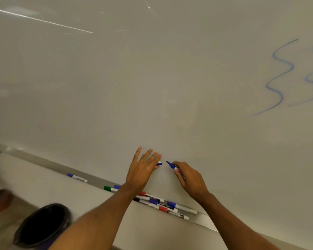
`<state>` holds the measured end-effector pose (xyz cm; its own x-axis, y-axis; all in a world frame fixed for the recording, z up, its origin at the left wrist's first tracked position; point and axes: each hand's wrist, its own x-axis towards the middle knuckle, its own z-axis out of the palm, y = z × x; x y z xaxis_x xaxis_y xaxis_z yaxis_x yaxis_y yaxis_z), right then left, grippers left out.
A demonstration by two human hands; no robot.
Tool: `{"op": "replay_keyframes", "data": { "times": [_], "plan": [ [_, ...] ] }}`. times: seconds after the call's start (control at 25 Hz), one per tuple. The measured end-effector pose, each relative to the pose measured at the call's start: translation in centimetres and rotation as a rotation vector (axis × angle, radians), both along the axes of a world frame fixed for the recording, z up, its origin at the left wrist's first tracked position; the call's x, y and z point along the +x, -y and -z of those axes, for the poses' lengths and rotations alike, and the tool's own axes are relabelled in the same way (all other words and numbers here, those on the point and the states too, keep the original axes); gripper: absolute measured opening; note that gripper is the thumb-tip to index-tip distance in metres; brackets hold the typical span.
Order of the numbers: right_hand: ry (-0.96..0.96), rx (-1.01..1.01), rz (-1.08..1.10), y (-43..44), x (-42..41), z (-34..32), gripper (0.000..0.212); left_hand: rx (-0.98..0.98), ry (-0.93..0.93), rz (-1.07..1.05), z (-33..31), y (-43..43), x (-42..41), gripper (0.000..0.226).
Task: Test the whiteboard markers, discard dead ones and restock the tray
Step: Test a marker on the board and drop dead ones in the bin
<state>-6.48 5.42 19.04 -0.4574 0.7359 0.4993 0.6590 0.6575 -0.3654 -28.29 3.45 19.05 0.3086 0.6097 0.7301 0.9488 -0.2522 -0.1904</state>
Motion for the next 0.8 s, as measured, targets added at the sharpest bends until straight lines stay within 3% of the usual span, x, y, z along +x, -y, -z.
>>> {"op": "replay_keyframes", "data": {
  "times": [0.24, 0.44, 0.8],
  "plan": [
    [0.135, 0.025, -0.124, -0.2, -2.3, 1.5, 0.042, -0.138, -0.051, -0.008, 2.5, 0.9, -1.3, 0.057],
    [0.140, 0.041, -0.202, -0.6, -4.3, 2.0, 0.030, -0.244, -0.033, -0.002, 3.4, 1.9, -2.6, 0.058],
    [0.092, -0.120, -0.285, -0.8, -11.0, 2.9, 0.027, -0.393, 0.088, 0.006, 4.5, 2.9, -7.0, 0.057]
  ]
}}
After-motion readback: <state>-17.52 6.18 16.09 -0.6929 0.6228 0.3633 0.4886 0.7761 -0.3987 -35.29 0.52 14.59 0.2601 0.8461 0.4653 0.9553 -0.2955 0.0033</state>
